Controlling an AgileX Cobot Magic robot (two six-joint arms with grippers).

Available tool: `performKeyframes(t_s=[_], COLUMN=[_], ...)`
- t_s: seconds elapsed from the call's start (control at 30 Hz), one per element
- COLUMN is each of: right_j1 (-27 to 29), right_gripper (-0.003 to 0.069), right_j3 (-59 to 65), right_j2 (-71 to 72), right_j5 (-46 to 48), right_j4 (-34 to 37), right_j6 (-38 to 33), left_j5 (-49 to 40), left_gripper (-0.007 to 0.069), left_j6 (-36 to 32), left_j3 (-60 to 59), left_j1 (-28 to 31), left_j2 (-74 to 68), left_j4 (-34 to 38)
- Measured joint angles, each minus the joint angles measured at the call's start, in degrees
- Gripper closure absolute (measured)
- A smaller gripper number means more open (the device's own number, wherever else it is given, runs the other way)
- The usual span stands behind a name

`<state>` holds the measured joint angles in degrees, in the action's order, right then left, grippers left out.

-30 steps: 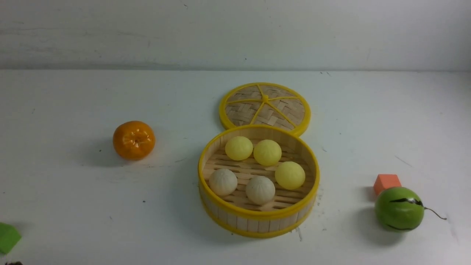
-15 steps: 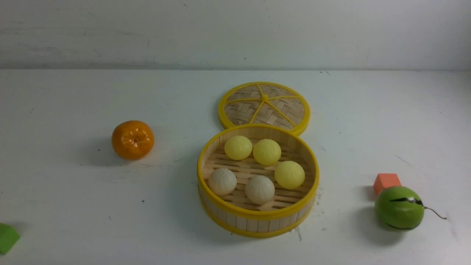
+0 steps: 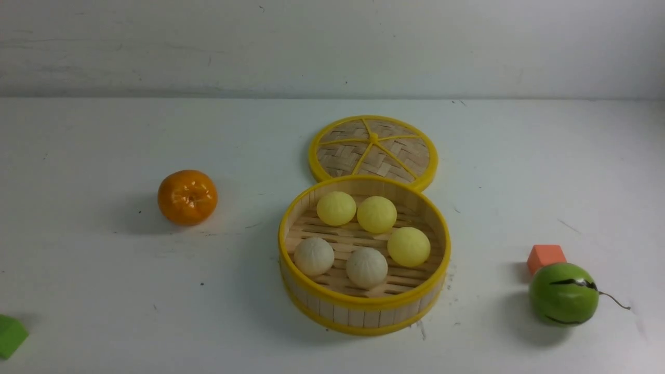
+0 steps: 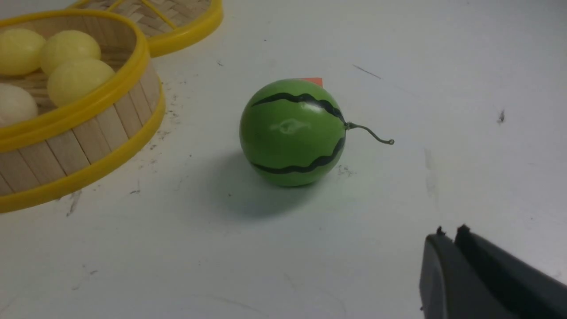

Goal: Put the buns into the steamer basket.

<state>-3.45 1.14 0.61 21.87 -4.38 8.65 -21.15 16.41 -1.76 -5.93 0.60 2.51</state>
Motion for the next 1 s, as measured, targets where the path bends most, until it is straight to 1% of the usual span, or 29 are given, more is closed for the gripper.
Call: performKeyframes(t_s=[1.0], right_j1=[0.0], right_gripper=[0.0598], right_j3=[0.0], right_j2=[0.0], right_j5=[0.0], right_j4=[0.0], right_j6=[0.0], left_j5=[0.0], left_gripper=[0.0636], left_j6=[0.1], left_j3=[0.0], left_j1=[0.0], left_j2=[0.0], left_j4=[0.0])
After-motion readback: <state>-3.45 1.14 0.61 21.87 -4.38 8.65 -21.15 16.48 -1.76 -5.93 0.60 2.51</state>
